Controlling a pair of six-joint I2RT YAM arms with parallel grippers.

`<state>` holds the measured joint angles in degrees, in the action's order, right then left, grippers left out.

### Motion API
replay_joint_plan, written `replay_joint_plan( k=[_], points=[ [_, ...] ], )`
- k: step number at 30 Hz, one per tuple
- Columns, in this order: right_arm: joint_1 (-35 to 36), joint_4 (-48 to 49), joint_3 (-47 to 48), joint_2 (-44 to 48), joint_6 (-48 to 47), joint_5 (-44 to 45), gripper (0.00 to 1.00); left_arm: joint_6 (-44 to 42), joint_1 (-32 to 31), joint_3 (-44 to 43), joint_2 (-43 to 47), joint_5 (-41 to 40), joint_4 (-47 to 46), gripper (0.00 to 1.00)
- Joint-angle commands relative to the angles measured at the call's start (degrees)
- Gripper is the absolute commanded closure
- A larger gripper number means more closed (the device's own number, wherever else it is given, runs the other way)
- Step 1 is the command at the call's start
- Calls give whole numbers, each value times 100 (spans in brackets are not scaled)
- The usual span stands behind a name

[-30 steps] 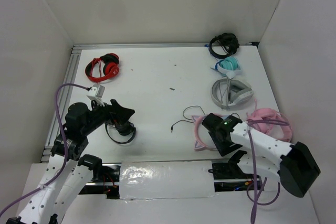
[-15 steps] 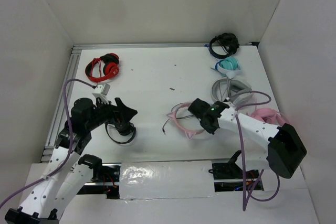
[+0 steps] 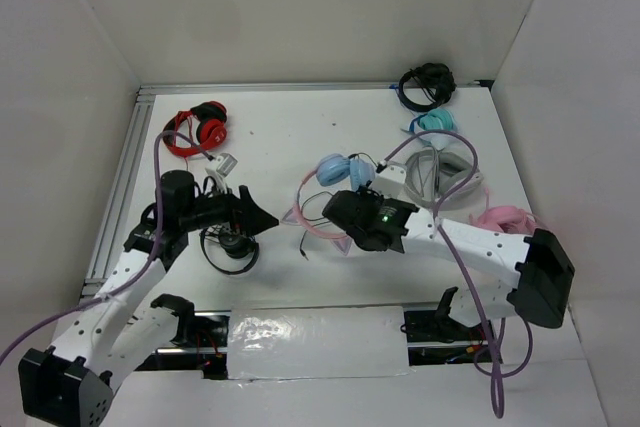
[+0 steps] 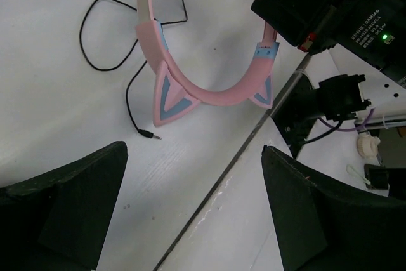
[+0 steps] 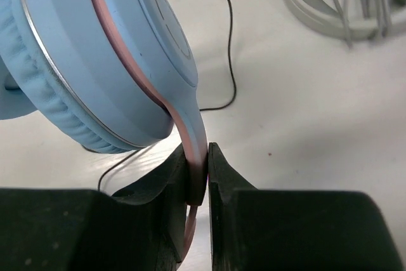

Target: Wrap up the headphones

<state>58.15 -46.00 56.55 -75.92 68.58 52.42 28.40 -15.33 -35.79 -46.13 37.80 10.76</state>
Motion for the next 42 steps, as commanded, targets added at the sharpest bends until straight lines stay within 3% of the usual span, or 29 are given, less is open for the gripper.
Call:
replay_joint_plan(
  k=[1, 5, 10, 20, 22, 23, 25, 28, 29, 32, 33, 35, 36, 38, 39, 41, 42],
  points=[
    [240, 1319, -144, 569, -1132, 910, 100, -151, -31, -209, -220, 605, -680, 1],
    [241, 2426, -583, 1122, -1750, 402, 100, -221, -31, -165, -607, 1070, -935, 1],
    [188, 3043, -733, 1325, -2128, -275, 100, -11, -40, -130, -1003, 1063, -1409, 1],
    [188, 3290, -593, 1027, -2253, -980, 99, -2, -119, -332, -1627, 1344, -1841, 1],
    [179, 3282, -541, 921, -2235, -1058, 97, -2, -119, -314, -1636, 1326, -1920, 7],
    [188, 3168, -514, 886, -2113, -1033, 96, 16, -136, -288, -1593, 1309, -1938, 23],
    [179, 3053, -418, 816, -2042, -980, 92, 7, -137, -323, -1531, 1213, -1903, 45],
    [179, 2728, -312, 780, -1884, -953, 87, -63, -137, -393, -1496, 1142, -1806, 56],
    [188, 2684, -294, 780, -1900, -1023, 84, -80, -145, -428, -1495, 1124, -1789, 67],
    [258, 2579, -224, 711, -1953, -1208, 79, -159, -146, -543, -1522, 1115, -1709, 78],
    [284, 2535, -180, 675, -1945, -1208, 73, -186, -154, -578, -1531, 1115, -1666, 81],
    [346, 2430, -128, 570, -1927, -1182, 69, -238, -154, -648, -1540, 1107, -1639, 95],
    [355, 2377, -58, 535, -1892, -1164, 58, -239, -154, -683, -1539, 1072, -1622, 100],
    [381, 2280, 4, 491, -1962, -1103, 51, -309, -154, -771, -1513, 993, -1499, 100],
    [425, 2210, 92, 482, -1945, -1059, 41, -335, -146, -798, -1461, 949, -1481, 100],
    [451, 2034, 163, 482, -2058, -876, 36, -362, -154, -816, -1382, 852, -1481, 100],
    [512, 1912, 259, 473, -1980, -709, 23, -362, -154, -824, -1320, 826, -1481, 100]
  ],
)
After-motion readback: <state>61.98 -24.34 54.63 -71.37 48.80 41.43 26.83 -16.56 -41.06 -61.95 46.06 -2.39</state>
